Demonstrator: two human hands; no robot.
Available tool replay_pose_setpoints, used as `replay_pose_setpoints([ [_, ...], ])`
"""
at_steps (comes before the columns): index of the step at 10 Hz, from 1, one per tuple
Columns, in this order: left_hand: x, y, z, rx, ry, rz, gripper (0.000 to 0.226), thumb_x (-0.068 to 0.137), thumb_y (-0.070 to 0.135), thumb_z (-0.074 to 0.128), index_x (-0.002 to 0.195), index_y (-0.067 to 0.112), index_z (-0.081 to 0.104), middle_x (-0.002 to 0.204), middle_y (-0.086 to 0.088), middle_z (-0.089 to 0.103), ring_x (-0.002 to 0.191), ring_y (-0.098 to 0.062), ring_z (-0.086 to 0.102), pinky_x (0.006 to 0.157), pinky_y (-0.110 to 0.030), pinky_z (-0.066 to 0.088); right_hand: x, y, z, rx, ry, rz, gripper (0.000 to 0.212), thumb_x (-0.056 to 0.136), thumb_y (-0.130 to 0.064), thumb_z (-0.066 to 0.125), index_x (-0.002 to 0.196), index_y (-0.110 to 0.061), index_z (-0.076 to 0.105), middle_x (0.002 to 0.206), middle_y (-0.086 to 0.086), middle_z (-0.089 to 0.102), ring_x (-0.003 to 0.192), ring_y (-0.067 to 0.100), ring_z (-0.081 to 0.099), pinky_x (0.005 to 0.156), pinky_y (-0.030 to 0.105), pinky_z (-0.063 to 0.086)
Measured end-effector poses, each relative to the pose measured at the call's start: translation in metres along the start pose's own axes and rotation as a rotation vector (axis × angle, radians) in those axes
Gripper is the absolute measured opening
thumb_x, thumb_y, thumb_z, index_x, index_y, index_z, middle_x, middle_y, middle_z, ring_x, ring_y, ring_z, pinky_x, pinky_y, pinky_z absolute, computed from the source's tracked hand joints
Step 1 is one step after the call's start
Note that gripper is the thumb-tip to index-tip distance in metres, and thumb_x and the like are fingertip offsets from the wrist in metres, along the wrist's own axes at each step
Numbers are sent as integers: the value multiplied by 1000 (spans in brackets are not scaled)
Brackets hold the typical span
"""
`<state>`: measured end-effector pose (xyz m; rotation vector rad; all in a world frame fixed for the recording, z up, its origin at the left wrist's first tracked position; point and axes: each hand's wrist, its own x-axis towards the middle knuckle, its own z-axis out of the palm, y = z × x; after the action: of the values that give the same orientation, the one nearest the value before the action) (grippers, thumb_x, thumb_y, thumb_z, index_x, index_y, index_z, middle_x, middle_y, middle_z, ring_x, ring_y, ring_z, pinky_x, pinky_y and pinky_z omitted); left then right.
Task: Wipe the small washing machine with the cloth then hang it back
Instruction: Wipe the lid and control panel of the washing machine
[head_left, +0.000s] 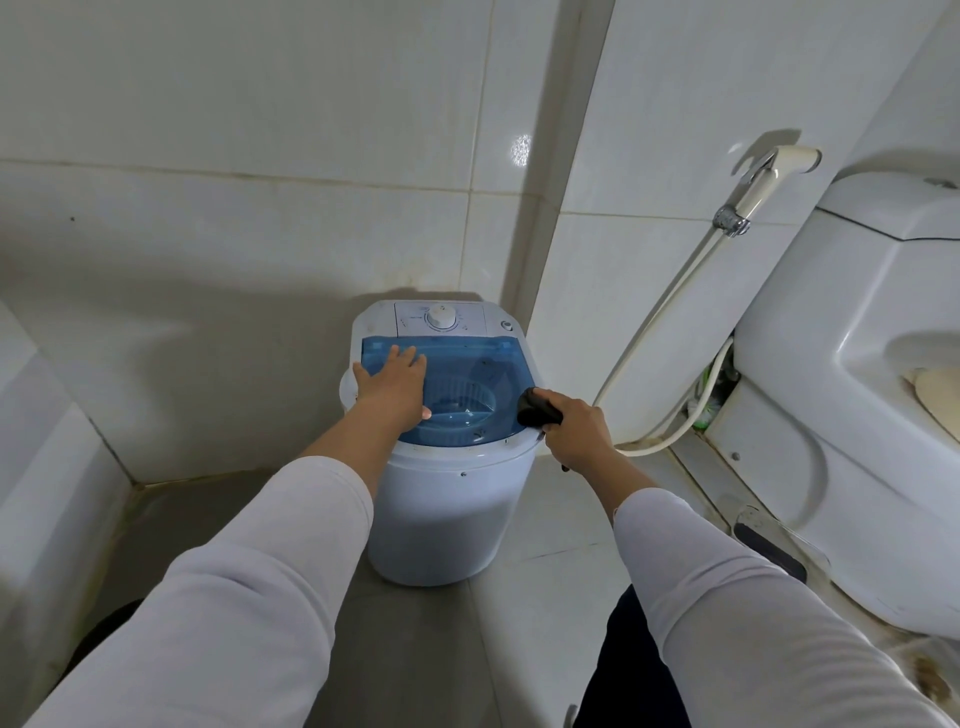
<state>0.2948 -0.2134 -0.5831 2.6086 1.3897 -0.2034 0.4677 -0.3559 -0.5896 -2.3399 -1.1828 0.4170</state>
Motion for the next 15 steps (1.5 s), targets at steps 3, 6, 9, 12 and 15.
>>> replay_pose_setpoints([
  [3, -4, 0, 5, -32, 50, -32, 83, 93, 32, 57, 154, 14, 4, 163, -3, -2, 151, -22, -7, 117, -61, 6, -17, -9, -1, -55, -14, -25, 54, 90, -3, 40, 136, -31, 45, 124, 17, 57, 87, 31, 56, 72, 44, 60],
  [6, -9, 4, 9, -39, 114, -24, 80, 94, 29, 57, 154, 12, 8, 163, -5, 1, 151, -23, -5, 116, -61, 7, -44, -16, 5, -91, -27, -61, 57, 89, 2, 40, 136, -29, 45, 122, 16, 58, 95, 36, 61, 80, 45, 58],
  [9, -18, -7, 13, -92, 142, -42, 79, 93, 34, 56, 153, 11, 9, 163, -4, 1, 151, -22, -6, 116, -62, 6, -62, -32, 22, -176, -37, -133, 58, 87, 3, 46, 136, -28, 46, 125, 12, 60, 105, 32, 59, 86, 37, 54],
  [12, -31, -39, 18, -148, 156, -117, 68, 95, 35, 51, 150, 12, 18, 161, -4, 12, 151, -22, 0, 114, -65, 8, -73, -50, 40, -266, -52, -216, 56, 88, -2, 52, 138, -26, 43, 126, 10, 59, 109, 29, 57, 89, 33, 49],
  [15, -40, -58, 21, -245, 135, -192, 65, 99, 31, 45, 153, 14, 13, 163, -3, 7, 151, -24, -3, 113, -68, 5, -85, -74, 61, -280, -46, -353, 48, 85, 1, 55, 127, -23, 52, 123, 6, 62, 110, 29, 58, 92, 38, 52],
])
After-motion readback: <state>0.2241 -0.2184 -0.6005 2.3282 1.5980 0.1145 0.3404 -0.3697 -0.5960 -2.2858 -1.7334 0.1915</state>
